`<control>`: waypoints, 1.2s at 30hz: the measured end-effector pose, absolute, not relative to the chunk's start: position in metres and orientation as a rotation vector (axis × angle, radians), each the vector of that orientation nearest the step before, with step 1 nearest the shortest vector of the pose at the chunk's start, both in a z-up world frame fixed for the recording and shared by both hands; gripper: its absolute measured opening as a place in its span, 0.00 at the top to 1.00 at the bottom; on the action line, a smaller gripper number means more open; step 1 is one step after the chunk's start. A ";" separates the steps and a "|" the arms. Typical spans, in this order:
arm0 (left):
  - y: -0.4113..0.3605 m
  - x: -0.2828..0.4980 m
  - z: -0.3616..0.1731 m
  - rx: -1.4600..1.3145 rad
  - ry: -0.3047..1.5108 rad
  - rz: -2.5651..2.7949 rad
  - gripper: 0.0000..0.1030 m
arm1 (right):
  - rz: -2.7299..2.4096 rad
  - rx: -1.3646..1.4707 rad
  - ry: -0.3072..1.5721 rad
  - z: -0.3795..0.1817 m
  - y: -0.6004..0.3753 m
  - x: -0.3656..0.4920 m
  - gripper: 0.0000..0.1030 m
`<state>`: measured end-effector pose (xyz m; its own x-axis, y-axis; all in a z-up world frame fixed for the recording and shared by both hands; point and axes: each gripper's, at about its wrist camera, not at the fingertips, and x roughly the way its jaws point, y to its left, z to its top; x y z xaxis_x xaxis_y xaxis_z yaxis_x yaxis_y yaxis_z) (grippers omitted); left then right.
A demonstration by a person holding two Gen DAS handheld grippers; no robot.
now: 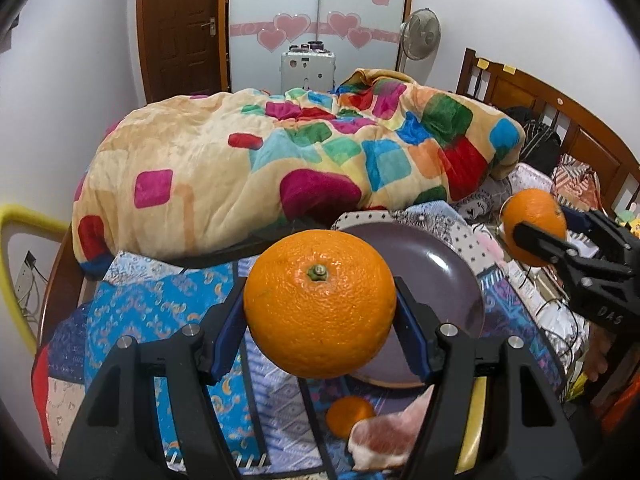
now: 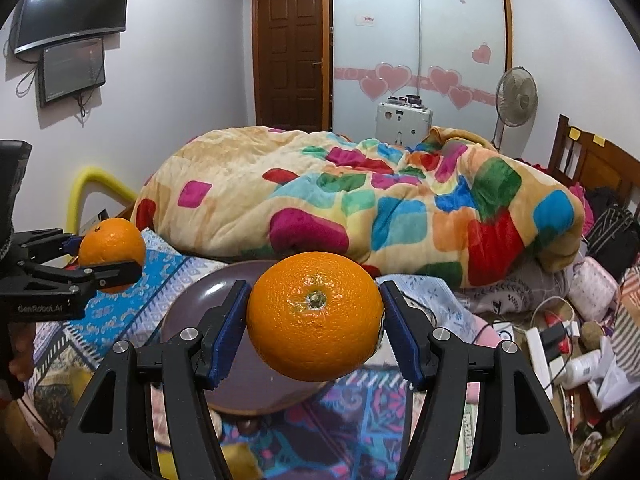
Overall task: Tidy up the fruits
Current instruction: 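Lower both held oranges onto the purple plate and open both grippers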
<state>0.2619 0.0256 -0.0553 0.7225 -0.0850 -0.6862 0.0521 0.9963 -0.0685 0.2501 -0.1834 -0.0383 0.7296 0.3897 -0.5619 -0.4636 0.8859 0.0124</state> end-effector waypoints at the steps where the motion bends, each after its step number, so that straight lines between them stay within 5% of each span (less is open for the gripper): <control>1: 0.025 0.263 -0.055 -0.046 0.753 -0.079 0.35 | 0.471 -0.132 0.588 -0.039 -0.182 0.253 0.40; 36: 0.002 0.363 -0.127 0.021 0.996 -0.095 0.35 | 0.499 -0.294 0.815 -0.111 -0.138 0.322 0.40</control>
<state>0.3626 0.0018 -0.1270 0.5401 -0.0703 -0.8387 0.0899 0.9956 -0.0255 0.3224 -0.1376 -0.1110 0.5806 0.3098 -0.7530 -0.5299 0.8459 -0.0606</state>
